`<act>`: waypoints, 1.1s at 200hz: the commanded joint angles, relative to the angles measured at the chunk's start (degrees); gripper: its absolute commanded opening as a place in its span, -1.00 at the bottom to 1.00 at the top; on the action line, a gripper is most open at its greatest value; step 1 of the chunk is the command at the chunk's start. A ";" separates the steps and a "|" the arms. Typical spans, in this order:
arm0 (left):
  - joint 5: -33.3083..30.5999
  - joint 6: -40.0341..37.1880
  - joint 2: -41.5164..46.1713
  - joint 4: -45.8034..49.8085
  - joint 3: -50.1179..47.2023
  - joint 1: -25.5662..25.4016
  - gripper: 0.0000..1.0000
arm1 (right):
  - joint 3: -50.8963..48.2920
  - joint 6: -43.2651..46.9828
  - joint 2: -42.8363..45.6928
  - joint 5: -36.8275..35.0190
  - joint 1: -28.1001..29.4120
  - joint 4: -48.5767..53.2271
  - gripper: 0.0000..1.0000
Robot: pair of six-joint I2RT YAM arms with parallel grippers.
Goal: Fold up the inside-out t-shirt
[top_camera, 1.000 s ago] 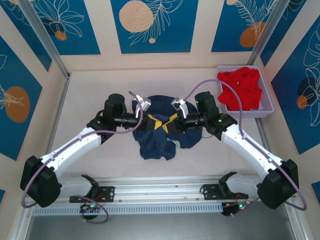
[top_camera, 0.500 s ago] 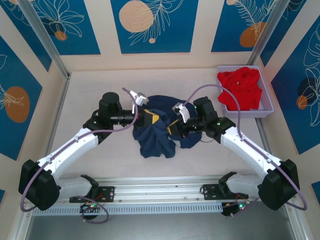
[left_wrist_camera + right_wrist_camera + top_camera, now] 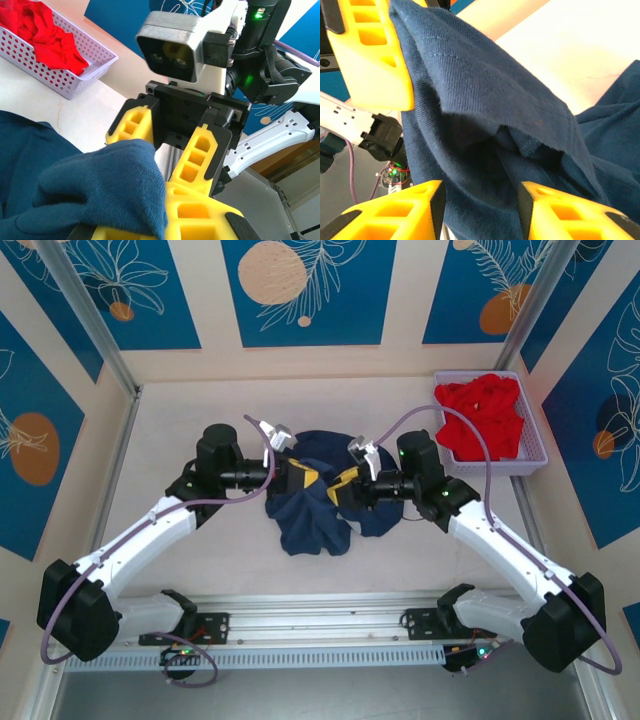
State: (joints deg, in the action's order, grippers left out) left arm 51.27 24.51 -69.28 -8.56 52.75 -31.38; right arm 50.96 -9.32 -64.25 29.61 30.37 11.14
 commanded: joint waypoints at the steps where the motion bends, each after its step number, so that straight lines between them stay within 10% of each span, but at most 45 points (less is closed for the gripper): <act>1: 2.18 -1.29 0.26 -1.21 0.42 0.34 -1.00 | 2.22 1.25 -2.90 3.60 0.76 -1.42 -0.10; 50: -7.83 -4.66 -0.20 6.43 1.36 0.44 -1.00 | 1.98 0.96 0.02 2.42 1.43 0.11 -1.00; 92: -19.38 -7.52 -3.74 17.30 5.78 0.39 -0.24 | 2.33 -0.84 1.78 -2.77 3.83 -0.33 -1.00; 146: -30.88 -5.88 0.59 28.43 7.56 0.26 0.10 | 5.09 -0.95 -0.29 -16.07 7.53 2.69 -1.00; 220: -13.16 7.04 -1.40 30.21 10.86 -0.18 0.14 | 6.55 -2.33 -1.79 -22.18 9.62 2.79 -1.00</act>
State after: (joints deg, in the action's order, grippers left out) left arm 30.37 27.27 -70.46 22.76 64.05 -31.38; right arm 55.20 -10.37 -65.56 9.67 39.79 13.34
